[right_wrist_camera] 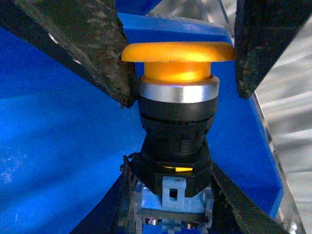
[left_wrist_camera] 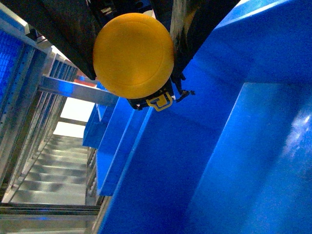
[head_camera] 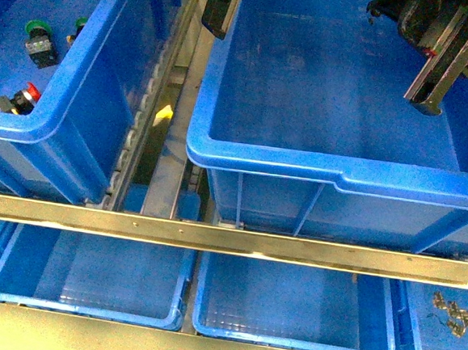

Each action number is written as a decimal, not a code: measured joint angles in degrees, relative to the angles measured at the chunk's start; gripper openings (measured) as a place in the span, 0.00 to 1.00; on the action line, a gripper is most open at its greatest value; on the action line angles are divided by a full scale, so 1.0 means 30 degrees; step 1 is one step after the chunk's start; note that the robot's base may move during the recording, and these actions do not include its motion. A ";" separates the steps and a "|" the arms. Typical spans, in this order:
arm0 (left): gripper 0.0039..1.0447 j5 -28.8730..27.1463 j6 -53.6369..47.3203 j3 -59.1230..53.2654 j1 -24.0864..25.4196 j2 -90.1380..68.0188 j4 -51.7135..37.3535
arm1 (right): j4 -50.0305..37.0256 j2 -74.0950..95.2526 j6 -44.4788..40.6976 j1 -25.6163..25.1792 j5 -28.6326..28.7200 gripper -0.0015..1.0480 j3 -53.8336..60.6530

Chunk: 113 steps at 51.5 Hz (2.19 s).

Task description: Pick red and yellow buttons and place in box

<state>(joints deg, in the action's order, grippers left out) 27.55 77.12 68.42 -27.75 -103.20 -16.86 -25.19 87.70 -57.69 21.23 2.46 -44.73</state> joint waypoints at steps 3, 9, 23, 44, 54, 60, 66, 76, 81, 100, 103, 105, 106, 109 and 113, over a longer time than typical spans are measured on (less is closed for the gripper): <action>0.33 0.0015 0.0102 0.0000 -0.0007 0.0007 0.0000 | 0.0036 0.0000 0.0000 0.0000 -0.0029 0.26 0.0000; 0.52 -0.0080 -0.0255 0.0000 -0.0007 0.0036 -0.0007 | 0.0036 0.0000 0.0095 0.0007 -0.0080 0.25 0.0000; 0.87 -0.0554 -0.0758 0.0073 -0.0007 0.0102 -0.0233 | 0.0036 0.0000 0.0168 0.0175 -0.0270 0.25 0.0175; 0.93 -0.0685 -0.1144 0.0379 0.0539 0.0364 -0.0313 | 0.0066 0.0007 0.0219 0.0430 -0.0255 0.25 0.0357; 0.93 -0.0699 -0.2361 -0.0663 0.1588 0.1865 -0.0306 | 0.0160 0.0211 -0.0007 -0.0197 -0.0131 0.25 0.0554; 0.93 -0.0852 -0.3191 -0.1399 0.2565 0.2601 -0.0080 | 0.0160 0.0240 -0.0066 -0.0656 -0.0080 0.25 0.0692; 0.93 -0.1093 -0.4116 -0.2703 0.3927 0.3541 0.0189 | 0.0080 0.0240 -0.0051 -0.1137 0.0051 0.25 0.0780; 0.93 -0.2681 -1.1140 -0.9318 0.7082 0.9595 0.1887 | -0.0656 -0.0539 0.1231 -0.2827 0.0401 0.25 0.1749; 0.93 -0.2659 -1.5161 -1.3223 0.9967 1.3675 0.4124 | -0.0874 -0.2171 0.2652 -0.3723 0.0488 0.25 0.2368; 0.58 -0.3322 -2.4451 -2.0589 1.5234 2.1449 -0.4561 | -0.0095 -0.5916 1.1599 -0.3738 0.0270 0.25 0.3730; 0.49 -0.4007 -2.4808 -2.0728 1.4739 2.2148 -0.4495 | -0.0080 -0.6018 1.2313 -0.3555 0.0175 0.25 0.3847; 0.44 -0.4313 -2.4982 -2.0866 1.4455 2.2535 -0.4320 | -0.0058 -0.6098 1.2801 -0.3381 0.0204 0.25 0.3927; 0.41 -0.4481 -2.5041 -2.0975 1.4294 2.2782 -0.4175 | -0.0051 -0.6127 1.2910 -0.3330 0.0211 0.25 0.3949; 0.32 -0.4991 -2.5201 -2.1267 1.3850 2.3358 -0.3774 | -0.0051 -0.6302 1.3267 -0.3060 0.0255 0.25 0.4051; 0.22 -0.5340 -2.5296 -2.1536 1.3347 2.3970 -0.3315 | -0.0051 -0.6513 1.3646 -0.2892 0.0306 0.25 0.4233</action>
<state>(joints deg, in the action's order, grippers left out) 11.53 1.23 3.81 12.29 -31.29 -26.81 -25.34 68.16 -16.75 12.56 3.38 -32.03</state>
